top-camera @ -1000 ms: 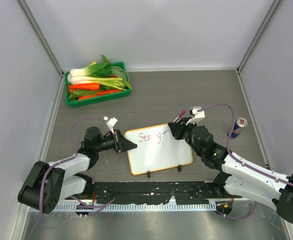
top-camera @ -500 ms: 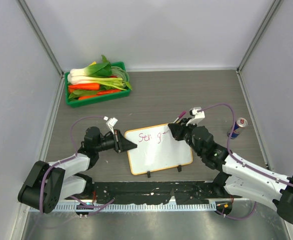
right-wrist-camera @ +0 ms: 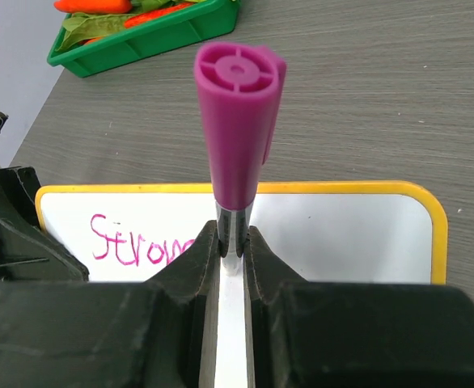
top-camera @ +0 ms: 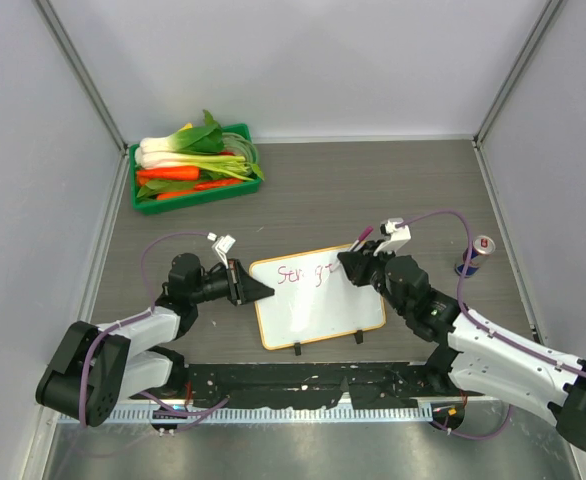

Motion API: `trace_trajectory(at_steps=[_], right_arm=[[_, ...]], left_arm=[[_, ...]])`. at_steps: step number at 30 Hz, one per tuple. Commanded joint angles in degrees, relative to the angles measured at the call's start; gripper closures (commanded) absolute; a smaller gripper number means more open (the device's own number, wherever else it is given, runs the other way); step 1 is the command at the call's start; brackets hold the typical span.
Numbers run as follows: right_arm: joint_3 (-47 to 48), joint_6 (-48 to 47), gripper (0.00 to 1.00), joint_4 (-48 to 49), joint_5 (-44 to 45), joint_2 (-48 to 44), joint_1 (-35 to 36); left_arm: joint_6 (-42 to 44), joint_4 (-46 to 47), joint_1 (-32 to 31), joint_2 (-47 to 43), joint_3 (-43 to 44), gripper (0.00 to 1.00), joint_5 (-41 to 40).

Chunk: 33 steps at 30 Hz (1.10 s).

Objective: Write a sentence on the whiteboard

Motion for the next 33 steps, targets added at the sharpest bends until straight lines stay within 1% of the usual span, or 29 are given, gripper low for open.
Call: trace_trajectory(at_steps=[1,9,12,16,18,20,23,26,29,33], right_arm=[[-0.7,0.1,0.99,-1.7,0.9,-0.8,-0.1],[-0.3,1.0,0.99,-3.9,3.4,-2.5,-0.1],[2.1,0.8,0.99,-5.5,3.5,-4.7,-0.1],[6.8,1.6,0.99,-7.5,1.7,-6.9,-0.1],[9.8,2.3,0.99,-8.5,0.8,-7.2,-0.1],[12.5,3.2,0.99,-11.9,-1.1,-6.9,-0.1],[15.6,4.1,0.99,-13.5,-4.6,-6.6,-0.1],[16.8,4.7,0.99,-15.5,-5.9,-6.4,-0.1],[17.3,4.5,0.99,-16.8,-6.7,-6.2,-0.2],[18.2,3.0,0.99,-18.0,-6.2,-5.5,-0.2]], left_arm=[[3.7,-2.7,0.0,0.9,0.6,1.00,-3.8],[3.7,-2.7,0.0,0.3,0.4,1.00,-4.5],[4.0,-3.0,0.0,-0.6,0.2,1.00,-4.5],[5.0,-4.3,0.0,-5.3,-0.9,1.00,-6.4],[6.3,-7.6,0.0,-8.4,-0.8,0.95,-8.0],[7.1,-11.0,0.0,-11.3,-0.9,0.88,-10.0],[7.4,-15.3,0.0,-15.7,-1.5,0.77,-12.4],[7.4,-19.0,0.0,-20.1,-2.2,0.71,-14.9],[6.4,-20.8,0.0,-23.7,-3.3,0.70,-17.3],[4.9,-21.6,0.0,-26.0,-4.6,0.63,-17.5]])
